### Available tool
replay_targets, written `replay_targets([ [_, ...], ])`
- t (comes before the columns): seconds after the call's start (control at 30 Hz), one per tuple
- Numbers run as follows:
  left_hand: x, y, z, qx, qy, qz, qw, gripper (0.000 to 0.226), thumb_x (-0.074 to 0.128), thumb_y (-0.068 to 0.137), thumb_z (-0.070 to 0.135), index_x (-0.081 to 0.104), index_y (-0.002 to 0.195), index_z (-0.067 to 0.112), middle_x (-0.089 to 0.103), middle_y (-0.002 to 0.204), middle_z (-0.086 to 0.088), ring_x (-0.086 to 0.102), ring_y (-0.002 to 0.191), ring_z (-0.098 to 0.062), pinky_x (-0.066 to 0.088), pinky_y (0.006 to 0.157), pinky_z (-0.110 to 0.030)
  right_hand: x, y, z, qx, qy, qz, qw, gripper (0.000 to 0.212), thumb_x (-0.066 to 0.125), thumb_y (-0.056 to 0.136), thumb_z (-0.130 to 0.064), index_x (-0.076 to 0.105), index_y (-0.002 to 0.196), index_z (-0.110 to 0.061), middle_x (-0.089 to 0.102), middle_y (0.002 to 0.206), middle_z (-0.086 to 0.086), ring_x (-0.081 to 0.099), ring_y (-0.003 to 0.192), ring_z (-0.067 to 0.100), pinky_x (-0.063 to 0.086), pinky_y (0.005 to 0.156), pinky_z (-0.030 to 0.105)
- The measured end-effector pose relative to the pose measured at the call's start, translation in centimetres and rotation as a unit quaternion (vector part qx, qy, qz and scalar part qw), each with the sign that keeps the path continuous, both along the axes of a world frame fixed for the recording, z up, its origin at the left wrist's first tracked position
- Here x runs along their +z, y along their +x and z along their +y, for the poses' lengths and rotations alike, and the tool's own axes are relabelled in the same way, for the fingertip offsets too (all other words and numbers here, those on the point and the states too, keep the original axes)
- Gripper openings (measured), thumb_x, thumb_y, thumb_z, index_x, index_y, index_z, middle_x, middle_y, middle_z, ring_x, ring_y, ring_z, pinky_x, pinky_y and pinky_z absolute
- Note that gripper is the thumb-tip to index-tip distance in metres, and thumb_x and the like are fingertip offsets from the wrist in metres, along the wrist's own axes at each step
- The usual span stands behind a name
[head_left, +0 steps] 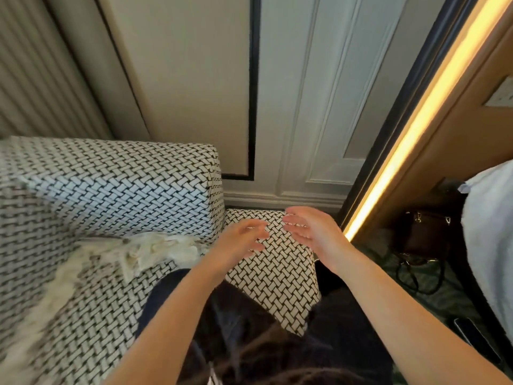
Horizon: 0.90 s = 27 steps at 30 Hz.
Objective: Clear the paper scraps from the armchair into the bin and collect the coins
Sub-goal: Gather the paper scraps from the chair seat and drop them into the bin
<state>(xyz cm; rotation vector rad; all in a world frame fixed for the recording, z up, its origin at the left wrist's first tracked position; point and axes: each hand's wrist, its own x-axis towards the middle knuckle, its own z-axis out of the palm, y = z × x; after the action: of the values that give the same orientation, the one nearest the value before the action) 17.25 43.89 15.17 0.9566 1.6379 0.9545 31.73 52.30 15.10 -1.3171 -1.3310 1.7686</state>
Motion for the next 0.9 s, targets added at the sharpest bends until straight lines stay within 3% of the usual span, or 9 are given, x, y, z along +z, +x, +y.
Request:
replay_targets([
  [0.17,1.1,-7.2,-7.6,0.132,0.054,-0.022,0.99,0.018,0.048,0.096,0.029,0.062,0.108,0.029,0.07,0.104,0.007,0.067,0.094,-0.013,0.05,0.091,-0.032,2.1,-7.9,-5.7,0.155,0.081,-0.024,0.984,0.019,0.05,0.096,-0.023,0.065,0.107,-0.019,0.071,0.101,-0.001,0.067,0.095,0.016,0.051,0.089,0.029],
  [0.3,-0.3,-13.0,-15.6,0.267,0.072,-0.02,0.961,0.023,0.047,0.097,0.029,0.061,0.114,0.023,0.071,0.102,0.006,0.067,0.094,-0.015,0.051,0.088,-0.032,1.7,-14.7,-11.0,0.269,0.109,-0.023,0.957,0.015,0.051,0.095,-0.024,0.066,0.097,-0.024,0.071,0.096,-0.002,0.068,0.091,0.012,0.052,0.083,0.022],
  [0.53,-5.3,-17.9,-28.7,0.456,0.013,-0.048,0.889,0.02,0.054,0.093,0.027,0.064,0.109,0.02,0.072,0.099,0.001,0.066,0.093,-0.02,0.051,0.087,-0.034,-2.6,-23.1,-19.7,0.49,0.154,-0.095,0.853,0.023,0.05,0.096,-0.029,0.062,0.114,-0.024,0.066,0.114,-0.006,0.062,0.102,0.008,0.045,0.096,0.027],
  [0.67,-7.2,-17.8,-34.3,0.523,-0.004,-0.05,0.851,0.013,0.061,0.088,0.027,0.067,0.096,0.019,0.071,0.094,-0.002,0.066,0.087,-0.021,0.052,0.081,-0.035,-5.7,-25.6,-23.8,0.521,0.174,-0.13,0.826,0.026,0.048,0.097,-0.024,0.058,0.12,-0.018,0.059,0.12,-0.005,0.054,0.111,0.01,0.041,0.097,0.023],
  [0.73,-8.0,-17.3,-36.7,0.557,-0.015,-0.039,0.829,0.007,0.063,0.083,0.026,0.067,0.086,0.02,0.07,0.085,-0.001,0.064,0.082,-0.02,0.05,0.074,-0.031,-7.9,-26.5,-26.3,0.525,0.187,-0.132,0.82,0.027,0.049,0.096,-0.02,0.059,0.121,-0.016,0.057,0.122,-0.005,0.052,0.11,0.007,0.038,0.084,0.011],
  [0.8,-9.1,-16.7,-37.7,0.563,-0.031,-0.029,0.825,0.009,0.061,0.08,0.027,0.064,0.076,0.019,0.068,0.08,0.002,0.062,0.083,-0.02,0.048,0.077,-0.032,-9.9,-26.5,-28.0,0.532,0.206,-0.136,0.81,0.028,0.052,0.095,-0.019,0.058,0.123,-0.018,0.053,0.124,-0.007,0.048,0.109,0.003,0.034,0.078,0.003],
  [0.83,-9.7,-16.4,-38.2,0.567,-0.038,-0.031,0.822,0.005,0.059,0.085,0.024,0.062,0.082,0.021,0.066,0.084,0.002,0.06,0.088,-0.02,0.047,0.082,-0.033,-10.9,-26.6,-28.9,0.541,0.216,-0.138,0.801,0.03,0.055,0.094,-0.02,0.057,0.124,-0.02,0.05,0.127,-0.007,0.045,0.114,0.004,0.035,0.086,0.006],
  [0.9,-11.4,-16.0,-38.5,0.569,-0.065,-0.015,0.82,0.017,0.055,0.091,0.017,0.061,0.107,0.017,0.061,0.105,0.001,0.055,0.103,-0.018,0.042,0.092,-0.032,-12.7,-26.6,-30.1,0.555,0.239,-0.146,0.783,0.034,0.06,0.091,-0.022,0.056,0.123,-0.033,0.042,0.14,-0.005,0.034,0.134,0.013,0.028,0.112,0.028],
])
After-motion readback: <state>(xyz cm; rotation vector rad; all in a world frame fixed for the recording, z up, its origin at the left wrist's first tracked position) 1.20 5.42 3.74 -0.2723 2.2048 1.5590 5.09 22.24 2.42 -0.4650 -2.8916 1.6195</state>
